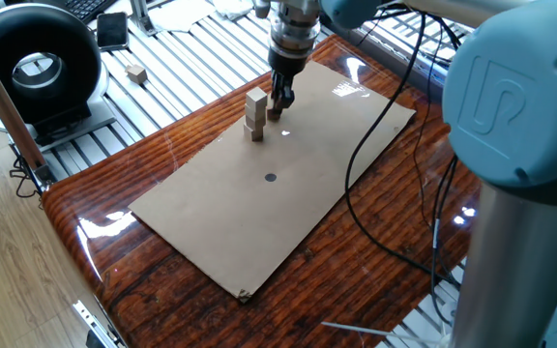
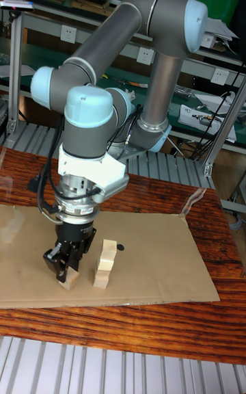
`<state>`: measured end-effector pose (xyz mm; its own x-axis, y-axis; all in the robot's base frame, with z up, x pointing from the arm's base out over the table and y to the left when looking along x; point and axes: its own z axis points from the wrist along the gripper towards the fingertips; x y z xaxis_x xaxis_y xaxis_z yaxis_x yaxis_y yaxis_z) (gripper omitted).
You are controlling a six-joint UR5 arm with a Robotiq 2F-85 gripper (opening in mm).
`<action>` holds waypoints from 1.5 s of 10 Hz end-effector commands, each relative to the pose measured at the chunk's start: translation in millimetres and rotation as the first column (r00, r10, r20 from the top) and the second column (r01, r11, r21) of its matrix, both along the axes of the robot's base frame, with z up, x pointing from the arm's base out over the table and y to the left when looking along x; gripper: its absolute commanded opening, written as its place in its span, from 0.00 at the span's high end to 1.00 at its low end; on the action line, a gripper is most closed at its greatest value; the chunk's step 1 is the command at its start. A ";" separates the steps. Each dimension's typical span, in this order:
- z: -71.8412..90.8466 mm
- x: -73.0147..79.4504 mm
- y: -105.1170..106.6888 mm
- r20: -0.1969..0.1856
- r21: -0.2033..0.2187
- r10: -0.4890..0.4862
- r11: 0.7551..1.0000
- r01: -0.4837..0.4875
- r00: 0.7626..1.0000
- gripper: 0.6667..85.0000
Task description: Stack the blocks in a vertical line of five
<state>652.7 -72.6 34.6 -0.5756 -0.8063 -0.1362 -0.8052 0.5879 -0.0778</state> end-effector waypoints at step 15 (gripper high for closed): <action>136.8 -51.8 48.4 -0.080 0.113 -0.724 0.676 0.728 0.685 1.00</action>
<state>594.8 -49.7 158.5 -0.9458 -0.2907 -0.1445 -0.2927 0.9562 -0.0073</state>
